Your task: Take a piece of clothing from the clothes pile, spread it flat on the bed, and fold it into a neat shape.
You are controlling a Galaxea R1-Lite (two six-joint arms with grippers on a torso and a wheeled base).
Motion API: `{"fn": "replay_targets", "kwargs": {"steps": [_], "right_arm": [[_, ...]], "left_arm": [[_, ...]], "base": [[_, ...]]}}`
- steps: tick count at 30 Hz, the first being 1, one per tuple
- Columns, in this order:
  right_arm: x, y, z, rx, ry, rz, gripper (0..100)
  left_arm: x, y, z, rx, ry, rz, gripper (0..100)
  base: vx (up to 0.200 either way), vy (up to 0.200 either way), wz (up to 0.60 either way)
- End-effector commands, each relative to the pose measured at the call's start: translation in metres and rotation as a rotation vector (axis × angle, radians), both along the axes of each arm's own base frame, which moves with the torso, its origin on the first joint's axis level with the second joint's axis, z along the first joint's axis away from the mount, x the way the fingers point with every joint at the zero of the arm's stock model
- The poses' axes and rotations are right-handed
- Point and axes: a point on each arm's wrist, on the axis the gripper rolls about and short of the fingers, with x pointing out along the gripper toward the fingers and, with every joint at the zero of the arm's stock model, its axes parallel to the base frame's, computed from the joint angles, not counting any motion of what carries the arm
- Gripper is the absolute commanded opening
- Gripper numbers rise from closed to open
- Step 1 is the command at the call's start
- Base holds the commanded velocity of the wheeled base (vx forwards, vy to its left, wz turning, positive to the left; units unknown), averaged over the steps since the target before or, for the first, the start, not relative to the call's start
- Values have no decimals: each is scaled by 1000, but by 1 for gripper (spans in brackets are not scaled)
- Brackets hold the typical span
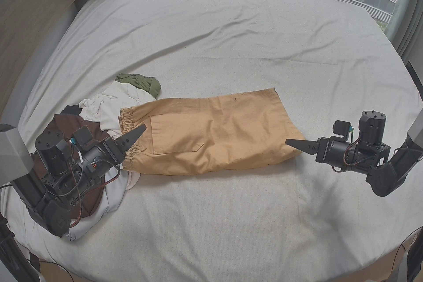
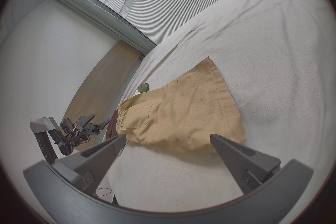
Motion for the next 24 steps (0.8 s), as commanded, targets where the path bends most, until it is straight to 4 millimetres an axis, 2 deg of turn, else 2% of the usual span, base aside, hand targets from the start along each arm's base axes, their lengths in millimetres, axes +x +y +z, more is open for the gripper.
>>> {"fn": "replay_targets", "kwargs": {"steps": [1, 8, 15, 18, 24], "right_arm": [[-3, -1, -4, -6, 31, 0, 100], [0, -2, -23, -59, 89, 0, 100], [14, -1, -39, -64, 116, -12, 100], [25, 3, -52, -91, 125, -65, 100], [37, 10, -64, -84, 99, -62, 100]], "left_arm": [[-2, 0, -1, 1, 6, -5, 100], [-2, 0, -2, 11, 4, -6, 100], [-2, 0, -2, 14, 3, -4, 100], [-1, 0, -3, 14, 4, -3, 100], [-1, 1, -2, 14, 3, -1, 100]], "base": [[0, 0, 0], [0, 0, 0], [0, 0, 0], [0, 0, 0], [0, 0, 0]]}}
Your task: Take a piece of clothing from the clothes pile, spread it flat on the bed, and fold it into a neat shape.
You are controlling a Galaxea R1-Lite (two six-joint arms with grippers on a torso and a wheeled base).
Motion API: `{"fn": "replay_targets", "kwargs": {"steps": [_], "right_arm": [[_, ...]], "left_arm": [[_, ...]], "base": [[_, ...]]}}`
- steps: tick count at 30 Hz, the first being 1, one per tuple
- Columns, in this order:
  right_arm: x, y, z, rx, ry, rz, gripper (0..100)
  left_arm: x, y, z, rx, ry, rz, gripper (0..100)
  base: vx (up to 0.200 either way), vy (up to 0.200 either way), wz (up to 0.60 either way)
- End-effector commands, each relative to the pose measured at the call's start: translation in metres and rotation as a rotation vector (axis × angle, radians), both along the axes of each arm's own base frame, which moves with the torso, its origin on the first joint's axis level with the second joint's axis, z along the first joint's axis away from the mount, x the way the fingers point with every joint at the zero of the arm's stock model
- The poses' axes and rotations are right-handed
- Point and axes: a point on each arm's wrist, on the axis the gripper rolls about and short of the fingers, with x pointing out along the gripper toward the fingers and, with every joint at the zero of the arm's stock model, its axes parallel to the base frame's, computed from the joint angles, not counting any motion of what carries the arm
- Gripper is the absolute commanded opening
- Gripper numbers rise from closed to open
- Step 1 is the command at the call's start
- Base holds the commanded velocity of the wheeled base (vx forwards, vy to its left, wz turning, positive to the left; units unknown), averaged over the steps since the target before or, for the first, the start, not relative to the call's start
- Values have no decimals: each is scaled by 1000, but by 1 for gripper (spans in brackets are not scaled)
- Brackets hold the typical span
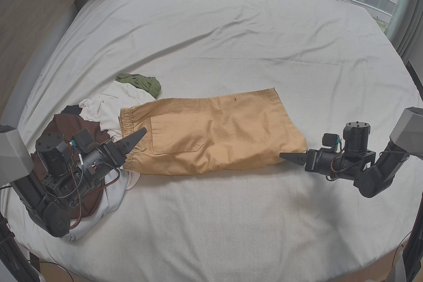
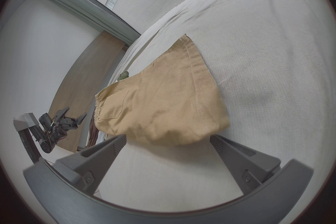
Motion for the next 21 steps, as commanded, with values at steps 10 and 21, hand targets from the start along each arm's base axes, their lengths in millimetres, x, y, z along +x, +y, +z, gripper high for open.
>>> {"fn": "replay_targets", "kwargs": {"steps": [10, 21], "right_arm": [[30, 20, -32, 31, -52, -47, 100], [39, 26, -36, 72, -82, -64, 100]], "left_arm": [[0, 1, 1, -2, -6, 5, 100], [0, 1, 1, -1, -4, 5, 100]], "base": [[0, 0, 0], [0, 0, 0]]}}
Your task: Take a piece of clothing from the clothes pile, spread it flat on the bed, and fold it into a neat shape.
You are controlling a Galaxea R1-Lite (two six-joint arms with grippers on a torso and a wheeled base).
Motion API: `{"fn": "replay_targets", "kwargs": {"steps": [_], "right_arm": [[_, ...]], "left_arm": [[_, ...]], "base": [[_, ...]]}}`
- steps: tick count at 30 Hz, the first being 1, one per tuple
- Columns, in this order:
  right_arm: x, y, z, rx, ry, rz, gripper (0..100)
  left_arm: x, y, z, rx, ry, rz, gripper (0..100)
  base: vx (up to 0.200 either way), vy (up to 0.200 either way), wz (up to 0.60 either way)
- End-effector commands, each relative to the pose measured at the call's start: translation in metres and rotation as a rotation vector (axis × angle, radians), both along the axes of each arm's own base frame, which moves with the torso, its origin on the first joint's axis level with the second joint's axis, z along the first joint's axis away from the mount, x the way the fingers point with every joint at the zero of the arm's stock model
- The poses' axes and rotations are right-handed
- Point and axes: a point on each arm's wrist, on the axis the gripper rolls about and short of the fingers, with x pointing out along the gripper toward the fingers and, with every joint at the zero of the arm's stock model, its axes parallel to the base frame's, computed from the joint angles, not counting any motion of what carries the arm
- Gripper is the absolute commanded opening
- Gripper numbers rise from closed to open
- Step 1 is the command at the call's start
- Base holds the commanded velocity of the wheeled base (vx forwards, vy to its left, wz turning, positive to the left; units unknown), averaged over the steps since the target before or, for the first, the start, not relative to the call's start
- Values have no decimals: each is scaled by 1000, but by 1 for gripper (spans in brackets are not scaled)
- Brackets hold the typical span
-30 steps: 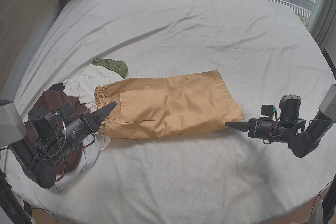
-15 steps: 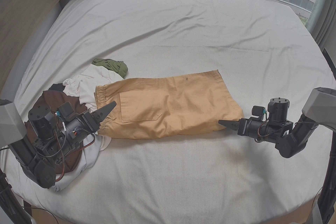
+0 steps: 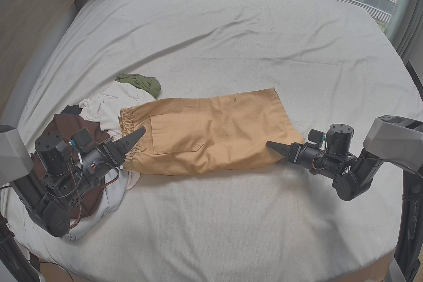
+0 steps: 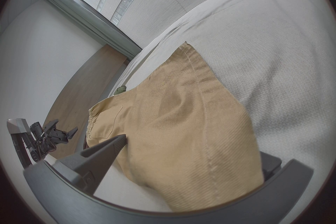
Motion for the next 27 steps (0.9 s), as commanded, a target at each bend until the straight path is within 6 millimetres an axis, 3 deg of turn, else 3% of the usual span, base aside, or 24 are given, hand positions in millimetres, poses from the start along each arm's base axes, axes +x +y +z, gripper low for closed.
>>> {"fn": "replay_targets", "kwargs": {"steps": [1, 8, 9, 19, 25, 27], "right_arm": [[2, 3, -11, -5, 24, 4, 100], [4, 4, -10, -10, 13, -20, 100], [3, 4, -11, -11, 18, -20, 0], [-3, 9, -8, -13, 24, -3, 0], [-15, 11, 3, -14, 19, 11, 0], [-26, 17, 15, -15, 11, 34, 0]], "left_arm": [[0, 0, 0, 0, -1, 0, 100], [0, 0, 0, 0, -1, 1, 100], [0, 0, 0, 0, -1, 1, 100], [1, 0, -1, -1, 2, 1, 100], [0, 0, -1, -1, 2, 1, 100], [0, 0, -1, -1, 2, 1, 100]], "base": [[0, 0, 0], [0, 0, 0], [0, 0, 0], [0, 0, 0], [0, 0, 0], [0, 0, 0]]}}
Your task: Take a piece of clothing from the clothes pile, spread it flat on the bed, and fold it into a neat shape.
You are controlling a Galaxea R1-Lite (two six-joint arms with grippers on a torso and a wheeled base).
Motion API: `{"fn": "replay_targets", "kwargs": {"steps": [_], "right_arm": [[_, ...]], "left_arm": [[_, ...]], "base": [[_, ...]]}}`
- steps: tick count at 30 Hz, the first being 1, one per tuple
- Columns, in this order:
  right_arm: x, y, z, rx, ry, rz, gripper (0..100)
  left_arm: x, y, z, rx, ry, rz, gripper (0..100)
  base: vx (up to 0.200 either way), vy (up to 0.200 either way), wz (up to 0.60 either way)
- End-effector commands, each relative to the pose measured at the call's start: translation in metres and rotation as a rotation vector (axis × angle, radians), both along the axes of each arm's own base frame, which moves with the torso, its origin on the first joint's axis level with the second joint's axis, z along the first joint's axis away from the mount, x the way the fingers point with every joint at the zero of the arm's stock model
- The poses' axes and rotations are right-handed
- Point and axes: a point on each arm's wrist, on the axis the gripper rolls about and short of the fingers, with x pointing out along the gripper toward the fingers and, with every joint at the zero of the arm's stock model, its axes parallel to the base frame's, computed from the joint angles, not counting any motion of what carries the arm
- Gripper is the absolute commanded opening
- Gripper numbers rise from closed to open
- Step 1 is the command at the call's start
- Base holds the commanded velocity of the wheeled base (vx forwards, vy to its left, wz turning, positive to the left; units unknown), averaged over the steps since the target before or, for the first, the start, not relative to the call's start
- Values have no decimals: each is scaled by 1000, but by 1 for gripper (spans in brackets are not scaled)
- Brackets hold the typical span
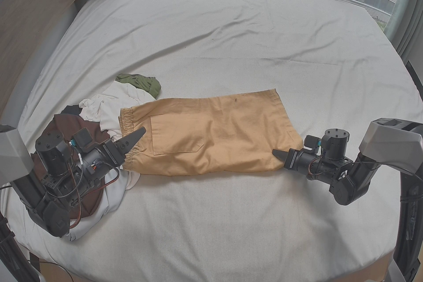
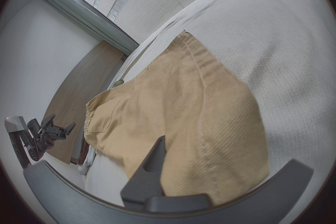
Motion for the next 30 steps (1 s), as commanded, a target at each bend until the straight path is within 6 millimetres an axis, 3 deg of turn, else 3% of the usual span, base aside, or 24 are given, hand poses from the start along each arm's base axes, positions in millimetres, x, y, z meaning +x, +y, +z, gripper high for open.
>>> {"fn": "replay_targets", "kwargs": {"steps": [1, 5, 12, 21, 30], "right_arm": [[-17, 8, 25, 5, -32, 37, 0], [-30, 9, 30, -5, -15, 49, 0], [-45, 0, 16, -82, 19, 29, 0], [-84, -13, 2, -187, 102, 54, 0], [-104, -26, -9, -256, 163, 17, 0]], "left_arm": [[0, 0, 0, -1, -3, 0, 100], [-1, 1, 2, -3, -6, 0, 100], [-1, 1, 3, -5, -12, -2, 100], [-1, 1, 4, -5, -15, 0, 100], [-1, 1, 4, -5, -12, -2, 100]], "base": [[0, 0, 0], [0, 0, 0], [0, 0, 0], [0, 0, 0], [0, 0, 0]]}}
